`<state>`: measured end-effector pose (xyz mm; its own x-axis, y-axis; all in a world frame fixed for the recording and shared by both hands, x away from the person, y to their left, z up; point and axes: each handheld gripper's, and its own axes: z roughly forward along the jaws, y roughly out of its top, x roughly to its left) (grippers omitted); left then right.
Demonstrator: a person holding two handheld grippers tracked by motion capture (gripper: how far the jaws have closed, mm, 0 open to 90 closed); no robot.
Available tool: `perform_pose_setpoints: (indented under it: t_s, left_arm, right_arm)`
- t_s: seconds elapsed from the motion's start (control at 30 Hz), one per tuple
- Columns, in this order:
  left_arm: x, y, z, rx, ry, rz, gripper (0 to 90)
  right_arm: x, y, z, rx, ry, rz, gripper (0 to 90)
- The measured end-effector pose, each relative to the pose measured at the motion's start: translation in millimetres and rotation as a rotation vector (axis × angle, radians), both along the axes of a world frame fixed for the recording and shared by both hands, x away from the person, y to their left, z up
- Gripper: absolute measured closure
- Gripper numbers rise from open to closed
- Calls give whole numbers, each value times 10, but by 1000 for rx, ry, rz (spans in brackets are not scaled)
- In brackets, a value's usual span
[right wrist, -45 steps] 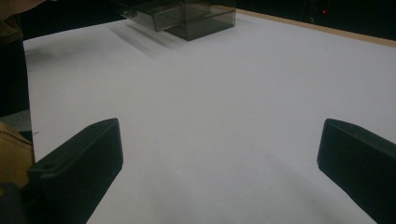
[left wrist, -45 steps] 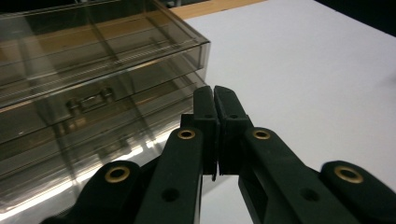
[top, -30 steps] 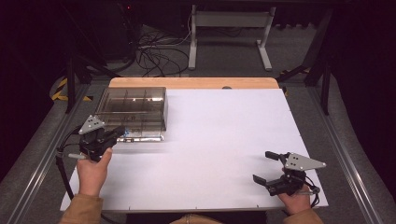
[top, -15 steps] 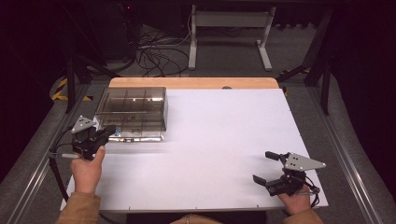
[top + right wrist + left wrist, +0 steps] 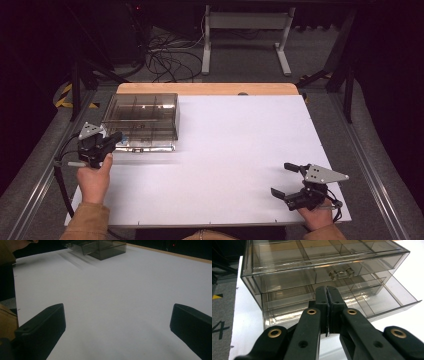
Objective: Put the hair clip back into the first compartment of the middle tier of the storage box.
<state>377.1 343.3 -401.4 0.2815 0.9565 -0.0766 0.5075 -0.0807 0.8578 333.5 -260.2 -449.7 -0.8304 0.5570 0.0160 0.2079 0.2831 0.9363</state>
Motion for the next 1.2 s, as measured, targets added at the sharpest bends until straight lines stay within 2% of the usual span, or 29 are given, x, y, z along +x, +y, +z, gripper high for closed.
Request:
perform_pose_setpoints:
  t_s: [0.6, 1.2]
  left_arm:
    - [99, 14, -86, 7, 19, 17, 881]
    - [153, 47, -186, 15, 66, 23, 879]
  right_arm:
    - [2, 8, -7, -1, 3, 5, 8]
    - [4, 9, -8, -3, 1, 9, 8]
